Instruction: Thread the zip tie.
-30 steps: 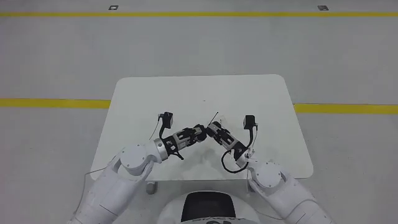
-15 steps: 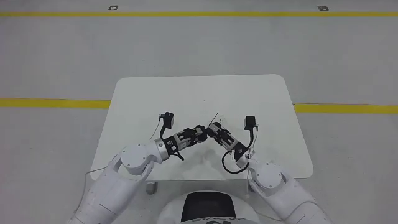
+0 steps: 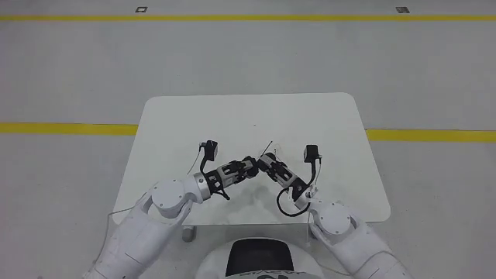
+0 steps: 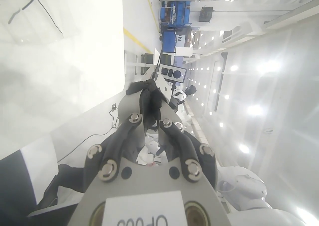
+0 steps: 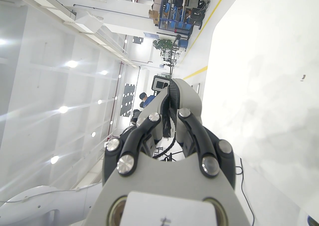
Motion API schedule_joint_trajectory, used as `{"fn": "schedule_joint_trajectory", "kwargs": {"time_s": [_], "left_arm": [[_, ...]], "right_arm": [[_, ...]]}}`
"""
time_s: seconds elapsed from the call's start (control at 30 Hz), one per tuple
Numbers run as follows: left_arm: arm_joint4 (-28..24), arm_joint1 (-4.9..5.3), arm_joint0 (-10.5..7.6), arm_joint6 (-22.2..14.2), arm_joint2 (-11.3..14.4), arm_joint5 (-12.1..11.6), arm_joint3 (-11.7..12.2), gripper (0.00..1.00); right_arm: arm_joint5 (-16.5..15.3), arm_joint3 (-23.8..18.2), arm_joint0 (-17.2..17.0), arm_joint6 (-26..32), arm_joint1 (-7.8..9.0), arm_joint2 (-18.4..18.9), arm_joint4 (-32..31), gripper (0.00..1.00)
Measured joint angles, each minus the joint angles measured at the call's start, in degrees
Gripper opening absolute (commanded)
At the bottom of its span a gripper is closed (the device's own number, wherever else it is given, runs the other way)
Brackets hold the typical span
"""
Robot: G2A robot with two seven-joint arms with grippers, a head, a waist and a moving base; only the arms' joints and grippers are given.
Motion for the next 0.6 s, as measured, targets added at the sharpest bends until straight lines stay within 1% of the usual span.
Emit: {"fn": "schedule_joint_trajectory", "kwargs": {"time_s": [0.13,0.27,0.43,0.5,0.57,0.6], "left_arm": [[-0.5,0.27,-0.03,-0.8,-0.8,-0.2,0.2,0.00],[-1.1,0.74,0.13,-2.3,-2.3,-0.2,0.0,0.00],[-1.7,1.62,0.12,-6.7,-5.0,0.7,0.3,0.00],[-1.8,1.99,0.08,-8.2,-6.2,1.2,0.4,0.00],[-1.1,2.36,-0.17,-10.1,-7.0,1.8,0.5,0.00],[0.6,2.66,-0.51,-11.7,-7.5,1.4,0.4,0.00]], "right_arm": [[0.0,-0.4,-0.5,0.9,0.04,1.0,-0.7,1.00],[0.0,-1.3,-1.6,2.3,0.32,2.6,-1.0,1.00],[0.0,-1.2,-1.9,8.3,1.00,5.0,-1.0,1.00],[0.0,-0.9,-1.6,12.0,1.32,6.0,-0.2,1.00],[0.0,-0.9,-1.5,13.6,1.42,6.3,0.1,1.00],[0.0,-0.9,-1.5,13.6,1.42,6.4,0.1,1.00]]}}
